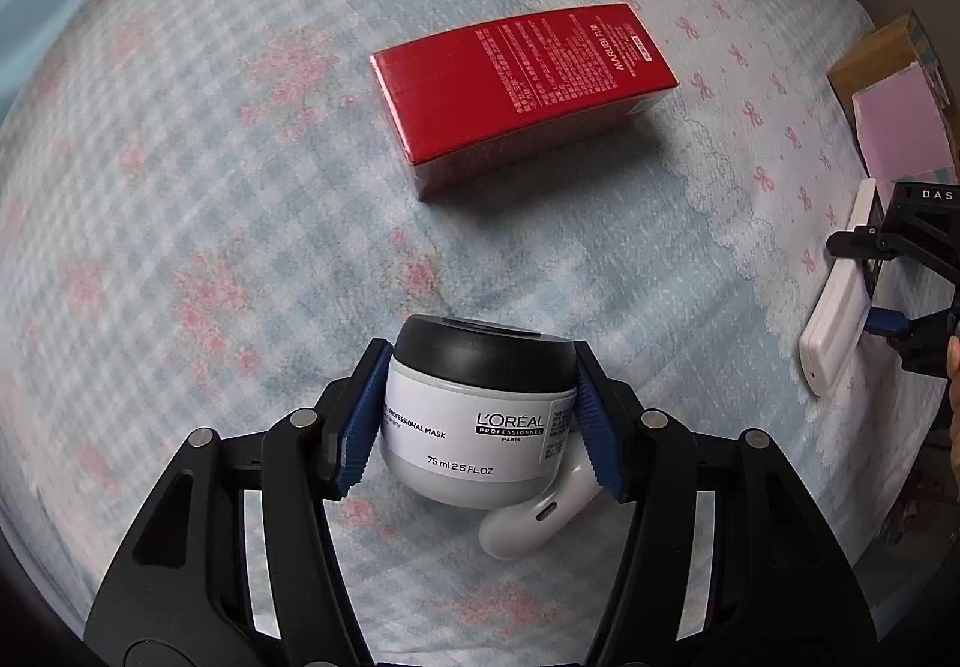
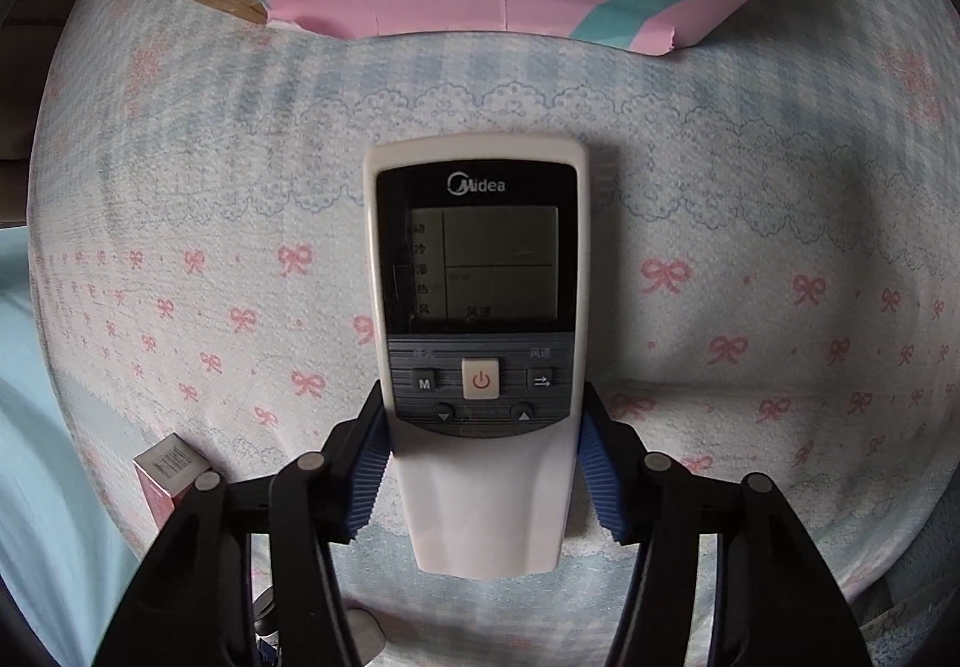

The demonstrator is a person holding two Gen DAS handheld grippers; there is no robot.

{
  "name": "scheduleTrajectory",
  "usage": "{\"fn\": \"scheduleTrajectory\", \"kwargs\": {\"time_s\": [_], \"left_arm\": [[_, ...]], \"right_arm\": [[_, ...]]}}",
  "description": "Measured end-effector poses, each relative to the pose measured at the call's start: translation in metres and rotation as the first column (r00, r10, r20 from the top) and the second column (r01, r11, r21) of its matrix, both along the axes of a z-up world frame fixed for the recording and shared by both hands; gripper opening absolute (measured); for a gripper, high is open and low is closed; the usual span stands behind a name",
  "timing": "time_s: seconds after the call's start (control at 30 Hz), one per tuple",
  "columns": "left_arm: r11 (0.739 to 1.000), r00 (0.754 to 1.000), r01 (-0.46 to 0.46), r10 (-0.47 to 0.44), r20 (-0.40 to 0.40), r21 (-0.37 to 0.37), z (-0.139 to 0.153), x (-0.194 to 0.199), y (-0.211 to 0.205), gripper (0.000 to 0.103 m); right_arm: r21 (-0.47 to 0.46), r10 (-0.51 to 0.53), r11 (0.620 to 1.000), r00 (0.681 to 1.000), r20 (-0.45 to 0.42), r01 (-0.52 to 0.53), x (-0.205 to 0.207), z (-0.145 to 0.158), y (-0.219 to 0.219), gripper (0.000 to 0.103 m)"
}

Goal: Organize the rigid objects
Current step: 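Carry the L'Oreal jar and remote to the box and release them inside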

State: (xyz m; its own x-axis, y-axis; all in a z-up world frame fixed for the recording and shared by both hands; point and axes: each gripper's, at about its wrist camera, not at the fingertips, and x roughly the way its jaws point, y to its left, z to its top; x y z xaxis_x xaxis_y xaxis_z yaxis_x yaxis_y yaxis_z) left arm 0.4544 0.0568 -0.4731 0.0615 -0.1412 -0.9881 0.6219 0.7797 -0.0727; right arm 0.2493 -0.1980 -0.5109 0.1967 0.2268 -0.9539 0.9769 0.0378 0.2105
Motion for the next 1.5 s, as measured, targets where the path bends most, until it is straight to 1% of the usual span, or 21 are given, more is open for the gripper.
{"fn": "scheduleTrajectory", "kwargs": {"time_s": [0.17,0.27,0.4,0.53,0.77,0.87,0.93,1.03,1.13,1.23,1.33,1.4,1.5], "left_arm": [[0.999,0.999,-0.044,0.044,0.025,-0.021,0.016,0.003,0.013,0.055],[0.998,0.997,-0.06,0.062,0.045,-0.031,0.032,0.001,0.018,0.055],[0.997,0.995,-0.071,0.074,0.068,-0.044,0.053,-0.005,0.024,0.055],[0.995,0.992,-0.074,0.08,0.096,-0.061,0.08,-0.016,0.022,0.055],[0.991,0.985,-0.085,0.1,0.144,-0.104,0.136,-0.052,0.015,0.055],[0.989,0.98,-0.085,0.105,0.167,-0.122,0.158,-0.07,0.013,0.055],[0.988,0.978,-0.079,0.102,0.182,-0.133,0.171,-0.082,0.011,0.055],[0.986,0.973,-0.059,0.091,0.21,-0.153,0.193,-0.1,0.006,0.055],[0.985,0.97,-0.043,0.082,0.229,-0.169,0.209,-0.115,-0.002,0.055],[0.983,0.967,-0.035,0.079,0.243,-0.181,0.223,-0.129,-0.01,0.055],[0.98,0.964,-0.048,0.096,0.248,-0.195,0.236,-0.142,-0.019,0.055],[0.978,0.961,-0.06,0.11,0.252,-0.198,0.244,-0.15,-0.025,0.055],[0.976,0.958,-0.07,0.124,0.258,-0.208,0.255,-0.164,-0.039,0.055]], "right_arm": [[0.002,0.017,1.0,0.999,0.052,-0.017,0.002,0.014,-0.003,0.053],[-0.001,0.03,1.0,0.996,0.085,-0.03,0.001,0.024,-0.003,0.053],[-0.011,0.066,0.998,0.99,0.128,-0.065,0.006,0.044,-0.001,0.053],[-0.012,0.086,0.996,0.982,0.17,-0.085,0.009,0.065,-0.002,0.053],[-0.04,0.16,0.987,0.958,0.238,-0.155,-0.004,0.118,0.003,0.053],[-0.063,0.226,0.974,0.936,0.269,-0.217,-0.01,0.144,0.009,0.053],[-0.088,0.276,0.961,0.917,0.288,-0.262,-0.018,0.16,0.02,0.053],[-0.139,0.354,0.935,0.884,0.304,-0.327,-0.028,0.184,0.024,0.053],[-0.179,0.41,0.912,0.855,0.318,-0.37,-0.038,0.206,0.024,0.053],[-0.201,0.437,0.899,0.832,0.342,-0.39,-0.047,0.22,0.02,0.053],[-0.23,0.472,0.881,0.808,0.353,-0.414,-0.051,0.233,0.014,0.053],[-0.258,0.497,0.866,0.789,0.36,-0.428,-0.055,0.243,0.007,0.053],[-0.303,0.548,0.834,0.754,0.362,-0.461,-0.06,0.254,-0.005,0.053]]}}
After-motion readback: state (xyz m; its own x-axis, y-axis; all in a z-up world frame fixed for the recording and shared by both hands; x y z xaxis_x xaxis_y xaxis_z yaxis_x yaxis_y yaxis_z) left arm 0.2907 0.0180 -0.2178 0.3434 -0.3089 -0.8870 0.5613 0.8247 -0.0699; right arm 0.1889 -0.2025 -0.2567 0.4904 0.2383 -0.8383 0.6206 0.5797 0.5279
